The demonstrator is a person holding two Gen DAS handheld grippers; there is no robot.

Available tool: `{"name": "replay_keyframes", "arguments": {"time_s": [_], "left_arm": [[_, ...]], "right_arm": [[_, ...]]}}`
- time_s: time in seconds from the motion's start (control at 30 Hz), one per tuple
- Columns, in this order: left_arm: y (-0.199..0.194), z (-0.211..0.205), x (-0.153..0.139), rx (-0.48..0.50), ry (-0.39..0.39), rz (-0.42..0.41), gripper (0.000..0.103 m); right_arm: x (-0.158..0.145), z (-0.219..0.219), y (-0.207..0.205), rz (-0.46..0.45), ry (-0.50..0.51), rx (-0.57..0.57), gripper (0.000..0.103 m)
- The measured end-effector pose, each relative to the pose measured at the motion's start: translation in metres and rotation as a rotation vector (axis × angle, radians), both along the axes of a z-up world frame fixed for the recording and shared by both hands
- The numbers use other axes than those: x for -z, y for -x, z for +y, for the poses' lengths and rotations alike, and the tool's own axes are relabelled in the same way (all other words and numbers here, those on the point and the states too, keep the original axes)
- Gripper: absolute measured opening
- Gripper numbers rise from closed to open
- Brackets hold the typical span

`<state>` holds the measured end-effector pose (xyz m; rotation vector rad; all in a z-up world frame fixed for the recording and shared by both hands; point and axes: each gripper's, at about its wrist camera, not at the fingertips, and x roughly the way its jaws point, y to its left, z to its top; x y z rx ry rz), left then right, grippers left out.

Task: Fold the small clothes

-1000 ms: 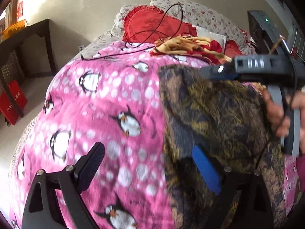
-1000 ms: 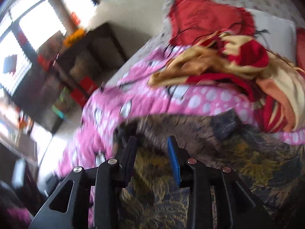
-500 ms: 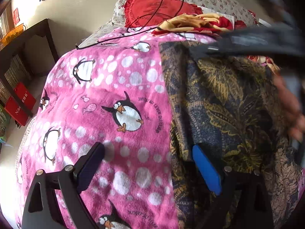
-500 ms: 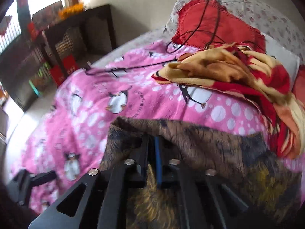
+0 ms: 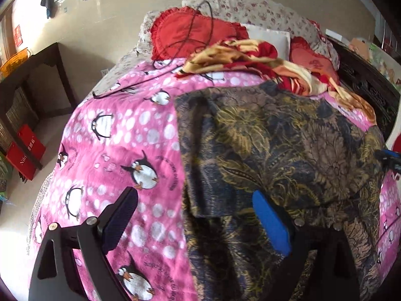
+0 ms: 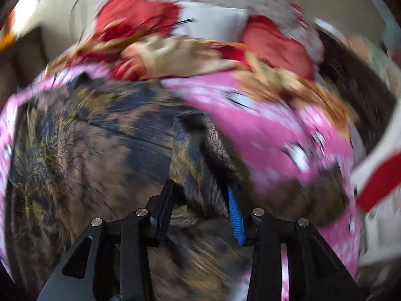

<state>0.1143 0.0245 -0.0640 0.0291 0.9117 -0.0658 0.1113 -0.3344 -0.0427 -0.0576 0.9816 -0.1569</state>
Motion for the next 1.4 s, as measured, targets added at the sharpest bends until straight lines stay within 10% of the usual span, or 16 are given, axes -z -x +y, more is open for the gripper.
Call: {"name": "replay_keyframes", "arguments": {"time_s": [0.4,0.53,0.57,0.77,0.9,1.2,1.4], "left_arm": [[-0.017,-0.014,0.049,-0.038,-0.047,0.142,0.096],[-0.017,-0.012,0.055,-0.039,-0.032,0.160,0.096],[-0.016,-0.012,0.054,-0.032,-0.036,0.154,0.096],[-0.008,-0.007,0.043,-0.028,-0.046,0.115,0.096],[-0.006,-0.009,0.028,-0.035,-0.014,0.070,0.096],[-0.006,-0.015,0.031,-0.036,-0.015,0.084,0.096],[-0.012,-0.009,0.032,-0.053,0.002,0.084,0.096]], "right_arm": [[-0.040,0.029,-0.002,-0.155,0.033,-0.123,0.034],[-0.005,0.023,-0.024,-0.005,0.152,-0.054,0.040],[0.006,0.014,-0.023,0.036,0.171,-0.011,0.027],[0.007,-0.031,0.012,0.037,0.056,0.103,0.023],[-0.030,-0.009,0.003,-0.094,-0.028,-0.063,0.028],[0.026,0.074,-0.061,0.062,-0.002,-0.515,0.029],[0.025,0.083,-0.061,0.018,0.069,-0.566,0.000]]}}
